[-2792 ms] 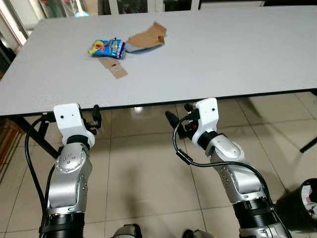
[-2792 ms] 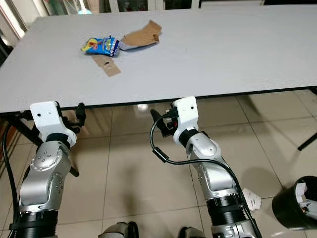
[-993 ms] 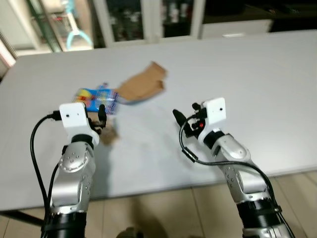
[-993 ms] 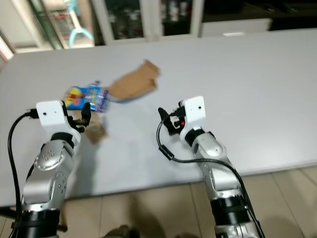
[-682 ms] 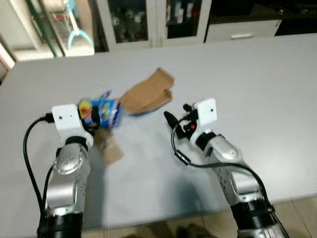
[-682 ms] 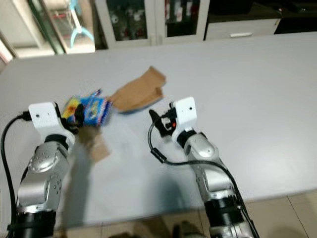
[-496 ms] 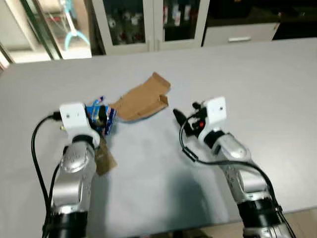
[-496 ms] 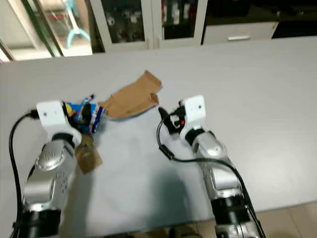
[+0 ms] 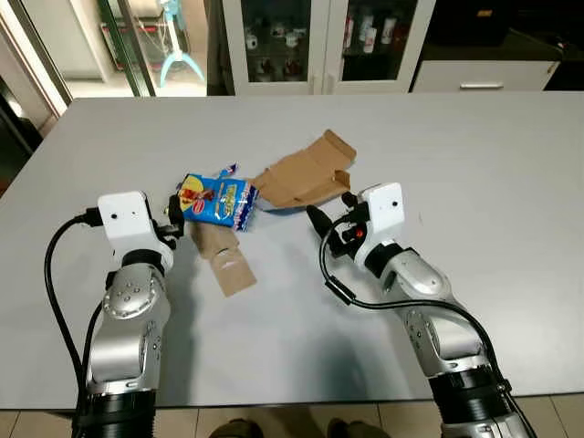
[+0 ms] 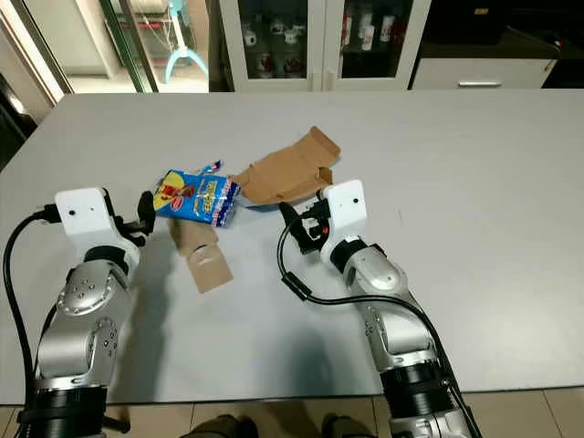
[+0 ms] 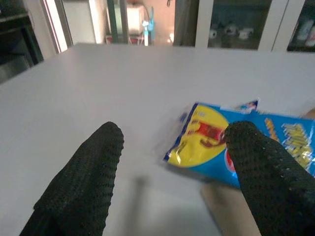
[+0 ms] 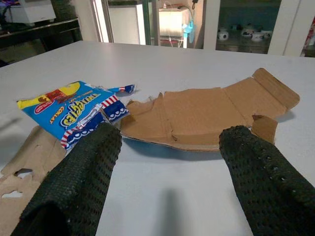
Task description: Picking trash to rubbish bin
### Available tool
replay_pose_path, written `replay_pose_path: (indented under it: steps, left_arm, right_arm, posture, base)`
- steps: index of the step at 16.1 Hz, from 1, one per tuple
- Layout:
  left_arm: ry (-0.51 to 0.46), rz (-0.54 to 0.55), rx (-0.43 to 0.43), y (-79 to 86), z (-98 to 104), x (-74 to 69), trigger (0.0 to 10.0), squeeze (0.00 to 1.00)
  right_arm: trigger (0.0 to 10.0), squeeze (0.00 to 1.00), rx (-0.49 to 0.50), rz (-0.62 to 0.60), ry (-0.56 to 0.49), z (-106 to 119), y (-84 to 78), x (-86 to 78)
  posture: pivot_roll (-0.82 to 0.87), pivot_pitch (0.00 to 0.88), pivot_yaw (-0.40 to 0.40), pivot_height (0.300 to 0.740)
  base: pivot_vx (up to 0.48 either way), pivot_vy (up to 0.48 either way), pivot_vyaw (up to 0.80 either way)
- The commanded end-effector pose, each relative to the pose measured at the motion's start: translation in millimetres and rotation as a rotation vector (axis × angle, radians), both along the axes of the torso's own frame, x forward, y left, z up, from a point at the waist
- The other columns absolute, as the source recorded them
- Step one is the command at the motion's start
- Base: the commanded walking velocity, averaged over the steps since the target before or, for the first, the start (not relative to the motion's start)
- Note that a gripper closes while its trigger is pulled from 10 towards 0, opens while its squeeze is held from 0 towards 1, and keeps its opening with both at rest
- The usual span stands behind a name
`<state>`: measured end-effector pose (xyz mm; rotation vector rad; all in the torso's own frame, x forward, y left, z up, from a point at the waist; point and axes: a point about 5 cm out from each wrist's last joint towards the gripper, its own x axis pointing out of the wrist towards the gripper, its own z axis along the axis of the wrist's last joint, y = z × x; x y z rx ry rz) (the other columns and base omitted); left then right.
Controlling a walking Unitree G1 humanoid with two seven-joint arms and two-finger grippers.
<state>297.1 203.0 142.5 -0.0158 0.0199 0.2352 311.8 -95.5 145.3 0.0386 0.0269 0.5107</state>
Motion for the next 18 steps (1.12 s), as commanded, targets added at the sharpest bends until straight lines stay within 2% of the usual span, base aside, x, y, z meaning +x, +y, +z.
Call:
replay_pose_path:
  steps: [1,5,9,15,18]
  left_arm:
    - [0.020,0.031,0.005,4.9,-4.6,0.2,10.0,0.00]
    - [0.021,0.039,-0.012,10.0,-3.7,11.0,10.0,0.00]
    - [-0.022,0.050,-0.012,9.6,-2.1,20.3,10.0,0.00]
    - [-0.059,0.048,-0.075,12.2,-6.0,37.2,10.0,0.00]
    - [-0.059,0.048,-0.079,13.1,-6.3,39.8,10.0,0.00]
  right_arm:
    - [10.0,0.00,-0.001,0.000,-0.003,1.1,-2.5,-2.2]
    - [10.0,0.00,-0.007,0.006,0.015,-4.8,-1.5,-8.1]
    - [10.0,0.00,-0.019,0.011,0.021,-5.8,-2.9,-12.9]
    - [10.0,0.00,-0.034,0.001,0.024,-3.3,-8.6,-16.5]
    - [10.0,0.00,-0.031,0.003,0.023,-2.3,-8.9,-16.7]
  posture:
    - [-0.10,0.123,0.035,0.740]
    - [-0.10,0.142,0.034,0.740]
    - [-0.13,0.168,0.028,0.740]
    - [-0.16,0.181,0.020,0.740]
    - [-0.16,0.181,0.020,0.740]
  base:
    - [0.000,0.000,0.00]
    - [0.000,0.000,0.00]
    - [0.000,0.000,0.00]
    - [0.000,0.000,0.00]
    - [0.000,0.000,0.00]
